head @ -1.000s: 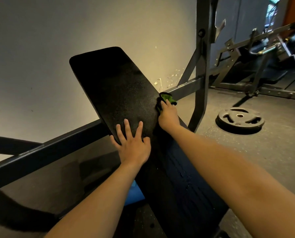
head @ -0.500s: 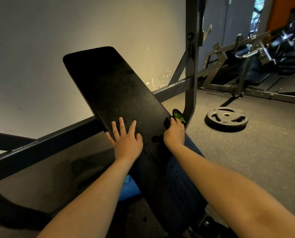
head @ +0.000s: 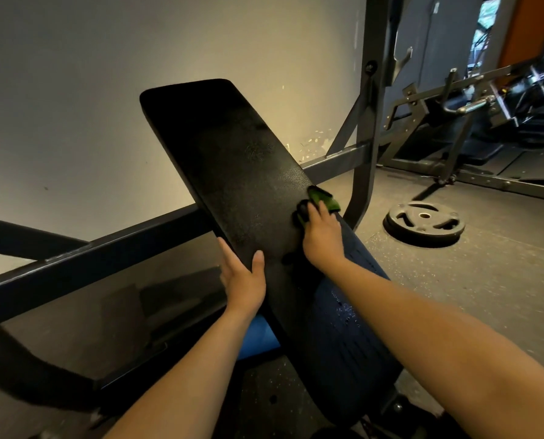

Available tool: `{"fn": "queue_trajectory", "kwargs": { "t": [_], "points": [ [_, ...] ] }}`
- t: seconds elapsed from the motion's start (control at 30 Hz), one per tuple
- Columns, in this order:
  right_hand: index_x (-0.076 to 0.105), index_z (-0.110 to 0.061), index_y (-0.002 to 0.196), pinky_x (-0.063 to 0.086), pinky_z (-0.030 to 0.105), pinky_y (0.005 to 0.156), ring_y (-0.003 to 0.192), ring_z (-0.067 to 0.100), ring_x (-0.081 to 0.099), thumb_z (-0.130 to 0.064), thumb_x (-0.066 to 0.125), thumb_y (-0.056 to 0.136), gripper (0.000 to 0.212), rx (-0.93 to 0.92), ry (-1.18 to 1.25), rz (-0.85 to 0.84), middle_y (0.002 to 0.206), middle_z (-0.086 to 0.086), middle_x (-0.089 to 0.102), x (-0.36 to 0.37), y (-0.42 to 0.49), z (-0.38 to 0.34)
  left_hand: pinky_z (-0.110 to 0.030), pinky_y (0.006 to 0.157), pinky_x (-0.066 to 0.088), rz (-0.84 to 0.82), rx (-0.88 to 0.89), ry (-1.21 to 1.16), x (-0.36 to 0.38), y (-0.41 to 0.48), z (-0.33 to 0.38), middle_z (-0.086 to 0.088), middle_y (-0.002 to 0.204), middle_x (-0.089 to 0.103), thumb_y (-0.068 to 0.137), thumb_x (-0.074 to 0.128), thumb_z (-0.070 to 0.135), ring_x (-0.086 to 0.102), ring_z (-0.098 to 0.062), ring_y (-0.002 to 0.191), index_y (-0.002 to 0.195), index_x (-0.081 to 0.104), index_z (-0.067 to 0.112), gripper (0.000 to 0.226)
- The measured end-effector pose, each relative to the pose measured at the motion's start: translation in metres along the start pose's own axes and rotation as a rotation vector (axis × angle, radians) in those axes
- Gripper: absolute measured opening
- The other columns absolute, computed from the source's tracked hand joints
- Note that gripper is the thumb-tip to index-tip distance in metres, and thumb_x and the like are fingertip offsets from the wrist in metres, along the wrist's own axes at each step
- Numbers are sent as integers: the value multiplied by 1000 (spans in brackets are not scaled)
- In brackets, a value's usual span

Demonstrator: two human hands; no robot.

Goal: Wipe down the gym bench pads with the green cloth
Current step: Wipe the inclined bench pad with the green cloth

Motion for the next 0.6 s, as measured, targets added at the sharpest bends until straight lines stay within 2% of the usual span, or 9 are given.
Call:
{"fn": "queue_trajectory", "kwargs": {
  "t": [0.03,0.1,0.27,0.33,0.43,0.5,0.6],
  "points": [
    [22,-17,156,15,52,122,147,40,16,-14,41,102,58,76,50,-13,164,11,13,1,0,3,-50,123,15,-25,-16,-15,1,1,-1,-7,168,9,101,53,40,11,-34,152,158,-15,33,88],
    [24,-15,155,14,50,122,149,38,11,-11,40,102,56,91,127,-9,164,10,16,4,-3,-8,-51,123,18,-67,-56,-24,3,1,-3,-7,167,12,101,52,42,15,-36,152,156,-17,37,89],
    [41,-24,149,26,39,117,149,20,23,-11,45,101,50,-23,256,5,157,0,35,11,-21,-52,-57,121,22,-167,-103,-71,1,5,-7,-4,167,13,99,53,49,20,-36,150,148,-23,53,91],
    [48,-28,145,24,33,116,147,16,27,-11,47,100,48,-85,308,-32,154,-3,41,15,-30,-67,-57,119,28,-206,-109,-131,1,6,-8,-3,167,14,99,54,47,24,-33,149,145,-25,58,92],
    [59,-32,135,22,31,121,144,8,30,-10,51,96,45,-158,451,-145,146,-7,51,26,-48,-85,-53,113,40,-301,-92,-262,0,2,-8,-1,164,19,101,56,37,35,-27,144,145,-23,60,94],
    [66,-31,126,24,29,120,139,3,34,-10,51,94,42,-200,530,-199,140,-8,57,30,-61,-90,-51,109,44,-366,-45,-326,-4,1,-11,6,158,31,100,59,32,41,-21,139,147,-17,61,93],
    [72,-31,116,29,30,118,135,2,42,-14,49,89,39,-263,532,-199,133,-8,63,31,-78,-92,-52,99,53,-397,-8,-359,-9,0,-16,7,144,52,97,64,31,56,-21,127,148,10,59,79]
  ]
}}
Point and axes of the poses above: each hand's wrist, its own y-axis towards the middle knuckle, its own x-axis out of the palm, z = x × y, the point moved 8 cm from there along y, towards the middle knuckle
